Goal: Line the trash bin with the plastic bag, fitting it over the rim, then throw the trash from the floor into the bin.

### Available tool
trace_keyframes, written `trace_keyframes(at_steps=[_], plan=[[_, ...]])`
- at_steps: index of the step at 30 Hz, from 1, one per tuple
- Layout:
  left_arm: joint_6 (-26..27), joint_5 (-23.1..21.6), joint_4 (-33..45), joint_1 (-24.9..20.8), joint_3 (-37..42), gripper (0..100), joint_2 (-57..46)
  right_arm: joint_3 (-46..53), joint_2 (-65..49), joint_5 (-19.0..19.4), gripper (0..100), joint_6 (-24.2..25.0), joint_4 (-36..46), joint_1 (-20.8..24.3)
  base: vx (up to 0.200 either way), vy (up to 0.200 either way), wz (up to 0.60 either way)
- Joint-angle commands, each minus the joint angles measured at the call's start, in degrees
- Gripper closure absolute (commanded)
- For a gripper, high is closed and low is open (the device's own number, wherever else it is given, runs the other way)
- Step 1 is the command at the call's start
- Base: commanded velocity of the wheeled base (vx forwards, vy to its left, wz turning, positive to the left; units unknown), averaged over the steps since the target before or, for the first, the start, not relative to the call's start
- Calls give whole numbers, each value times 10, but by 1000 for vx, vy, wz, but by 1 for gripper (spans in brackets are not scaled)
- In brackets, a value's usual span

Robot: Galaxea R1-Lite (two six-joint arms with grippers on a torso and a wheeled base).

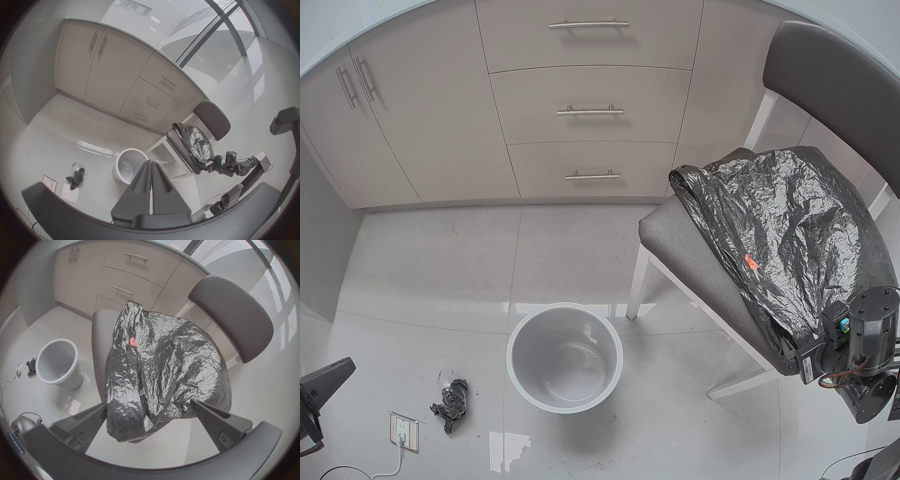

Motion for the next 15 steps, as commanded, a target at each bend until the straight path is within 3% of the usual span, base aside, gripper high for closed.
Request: trace_keyframes(at_steps=[1,15], plan=[[0,-1,-10,0,1,100,0,-10,18,-13,0,1,0,0,0,0,0],[0,-2,-13,-1,-1,100,8,-35,49,-35,0,4,-1,-7,0,0,0]])
